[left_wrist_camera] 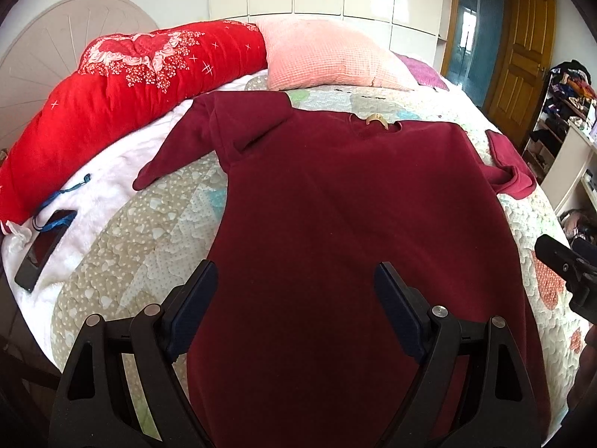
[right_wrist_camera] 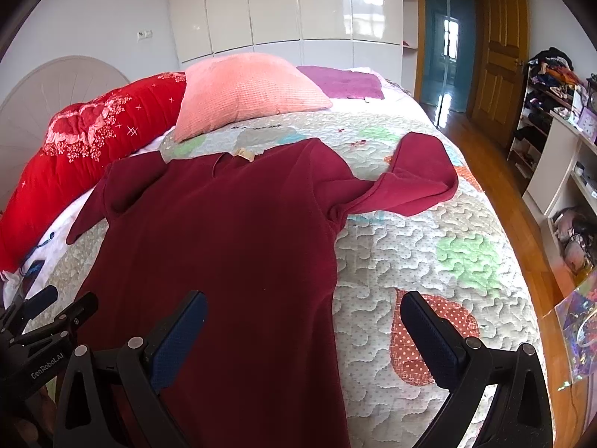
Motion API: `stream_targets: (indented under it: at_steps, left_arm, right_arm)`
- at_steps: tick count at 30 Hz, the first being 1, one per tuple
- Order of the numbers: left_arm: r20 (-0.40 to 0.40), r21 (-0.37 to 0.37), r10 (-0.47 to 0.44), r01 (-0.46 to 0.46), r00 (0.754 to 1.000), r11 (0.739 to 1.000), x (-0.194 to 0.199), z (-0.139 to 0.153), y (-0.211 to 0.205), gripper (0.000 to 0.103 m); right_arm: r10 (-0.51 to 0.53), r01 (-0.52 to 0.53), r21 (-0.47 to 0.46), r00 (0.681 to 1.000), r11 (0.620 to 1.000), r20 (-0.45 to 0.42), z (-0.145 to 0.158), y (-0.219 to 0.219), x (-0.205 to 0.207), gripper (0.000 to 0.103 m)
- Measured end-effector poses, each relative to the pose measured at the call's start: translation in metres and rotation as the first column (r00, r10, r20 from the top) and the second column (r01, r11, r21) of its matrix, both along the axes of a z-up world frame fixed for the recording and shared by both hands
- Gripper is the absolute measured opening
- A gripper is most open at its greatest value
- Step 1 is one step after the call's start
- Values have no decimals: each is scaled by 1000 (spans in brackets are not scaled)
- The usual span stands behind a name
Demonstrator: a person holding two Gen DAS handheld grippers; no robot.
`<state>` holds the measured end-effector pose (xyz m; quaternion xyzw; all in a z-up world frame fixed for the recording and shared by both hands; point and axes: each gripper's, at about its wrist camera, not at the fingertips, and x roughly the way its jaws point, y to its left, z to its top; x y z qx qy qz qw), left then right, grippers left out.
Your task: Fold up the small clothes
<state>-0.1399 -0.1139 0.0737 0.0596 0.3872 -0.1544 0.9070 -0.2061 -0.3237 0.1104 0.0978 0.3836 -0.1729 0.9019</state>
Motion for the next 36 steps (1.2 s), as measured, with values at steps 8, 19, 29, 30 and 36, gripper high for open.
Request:
stream_targets:
  at_steps: [8,19,29,30,36]
  left_arm:
    - [12,-1,-7,7,1000,1000,2,6,-3,86]
    - [18,10,-3,3,1000,1000,11,8,-9,86]
    - [1,4,3,-3,1000,1000,19,3,-7,86]
    - [-1,4,3,-3,1000,1000,20,3,-8,86]
    - [-12,2,6,-6,1000,1000,25,0,-7,86]
  right_arm:
    - [3,-3,3,1000,1000,-2,-1,1,3,103]
    - [6,-6,11,1000,1000,-5,-1,-2,13,103]
    - [17,-17,6,1000,1000,-17,-4,1,23,103]
    - [19,-18,6,1000,1000,-19,-5,1,24,103]
    - [26,-26,9,999,1000,-29,-8,4,31,103]
